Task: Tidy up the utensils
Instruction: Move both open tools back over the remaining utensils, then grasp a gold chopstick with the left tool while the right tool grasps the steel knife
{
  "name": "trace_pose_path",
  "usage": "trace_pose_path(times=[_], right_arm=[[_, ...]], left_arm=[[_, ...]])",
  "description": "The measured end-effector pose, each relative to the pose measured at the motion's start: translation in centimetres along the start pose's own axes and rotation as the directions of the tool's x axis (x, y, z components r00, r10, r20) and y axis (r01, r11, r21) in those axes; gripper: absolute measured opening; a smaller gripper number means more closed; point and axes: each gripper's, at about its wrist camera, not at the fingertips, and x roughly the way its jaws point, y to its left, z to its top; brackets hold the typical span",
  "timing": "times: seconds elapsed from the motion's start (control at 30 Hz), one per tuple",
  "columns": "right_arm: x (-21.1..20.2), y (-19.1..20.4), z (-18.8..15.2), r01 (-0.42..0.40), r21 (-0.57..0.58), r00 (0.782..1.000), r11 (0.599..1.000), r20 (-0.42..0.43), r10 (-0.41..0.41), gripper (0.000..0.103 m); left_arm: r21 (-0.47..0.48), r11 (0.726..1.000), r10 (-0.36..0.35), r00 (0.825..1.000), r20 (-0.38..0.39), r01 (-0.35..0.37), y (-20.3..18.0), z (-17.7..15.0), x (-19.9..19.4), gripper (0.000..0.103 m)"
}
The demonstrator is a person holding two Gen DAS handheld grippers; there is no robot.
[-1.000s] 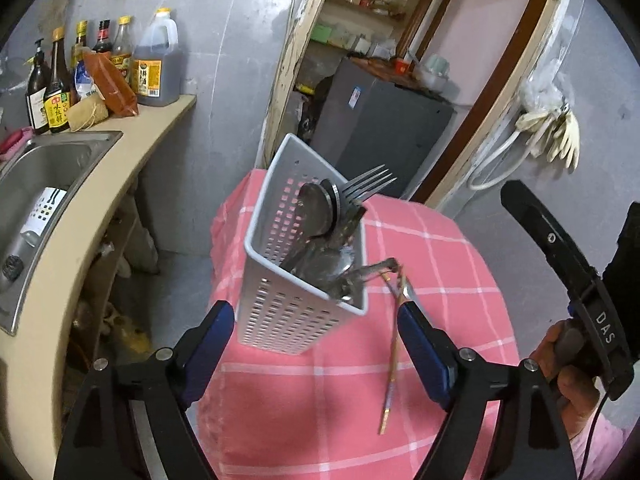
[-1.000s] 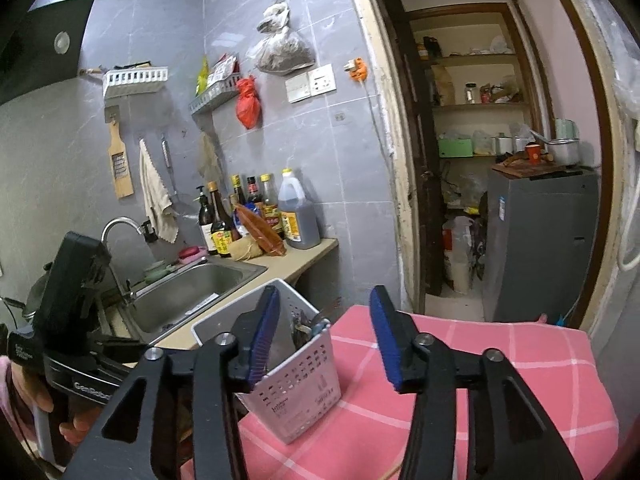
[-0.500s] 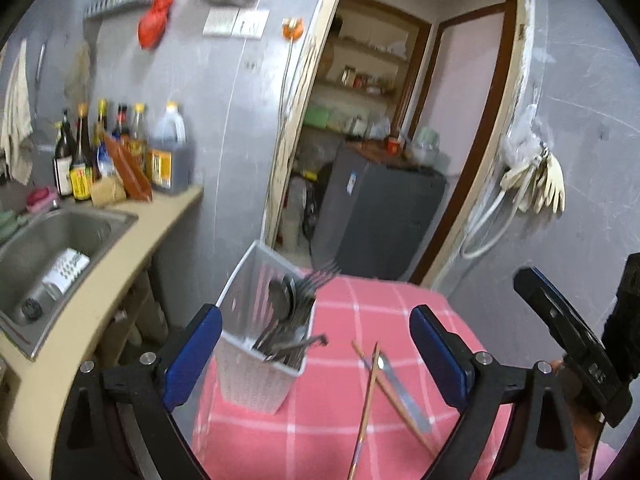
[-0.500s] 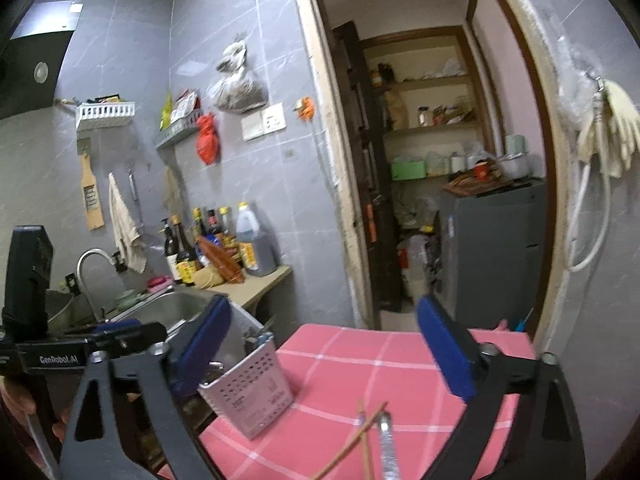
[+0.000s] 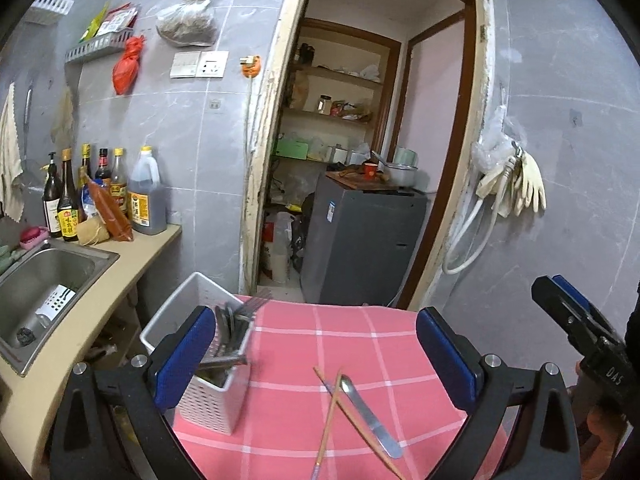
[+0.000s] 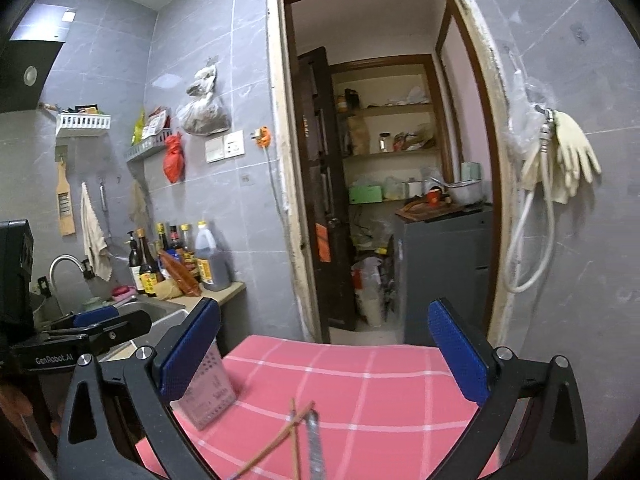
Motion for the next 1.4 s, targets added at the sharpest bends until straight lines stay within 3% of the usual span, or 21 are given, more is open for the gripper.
trace_pose_path(times=[0.17, 0.37, 0.67, 0.73, 0.87, 1.03, 1.13, 1.4], right_arm=[[-0.3, -2.1, -0.8, 0.027, 0.004, 0.999, 1.000, -0.034, -0.027, 0.102], [0.3, -5.0, -2.8, 0.043, 0.018, 0.993, 0.999, -0.115, -0.041, 0.102], [2.5, -8.1, -6.9, 0.030, 0.044, 0.970, 0.999, -0.241, -0.019, 0.102], [3.3, -8.7, -8.0, 0.019, 0.057, 0.960, 0.998, -0.279, -0.002, 0.102], [5.8, -9.3, -10.4, -0.017, 0.094, 0.929, 0.995, -0.366, 0.050, 0.100], [9.2, -9.0, -13.2, -0.060, 0.121, 0.883, 0.991, -0.456, 0.109, 0.071], [11.3, -8.6, -14.9, -0.087, 0.141, 0.849, 0.986, -0.507, 0.148, 0.063], [15.3, -5.4, -18.1, -0.161, 0.139, 0.772, 0.977, -0.599, 0.213, 0.041]], left_arm=[[0.018, 1.000, -0.012, 0.999, -0.034, 0.012, -1.7, -1.5, 0.7, 0.101], [0.030, 0.999, -0.024, 0.991, -0.130, 0.028, -3.2, -3.8, 2.6, 0.101], [0.032, 0.999, -0.021, 0.966, -0.257, 0.030, -4.3, -7.2, 6.7, 0.101], [0.021, 0.999, -0.025, 0.957, -0.291, 0.033, -4.2, -7.8, 7.9, 0.097], [-0.007, 0.999, -0.032, 0.925, -0.378, 0.032, -3.7, -9.2, 10.8, 0.081], [-0.084, 0.996, -0.077, 0.873, -0.481, 0.041, -2.6, -11.0, 14.4, 0.060], [-0.105, 0.994, -0.087, 0.846, -0.525, 0.037, -2.2, -11.7, 16.3, 0.052], [-0.144, 0.989, -0.101, 0.803, -0.588, 0.020, -1.6, -12.5, 19.7, 0.038]])
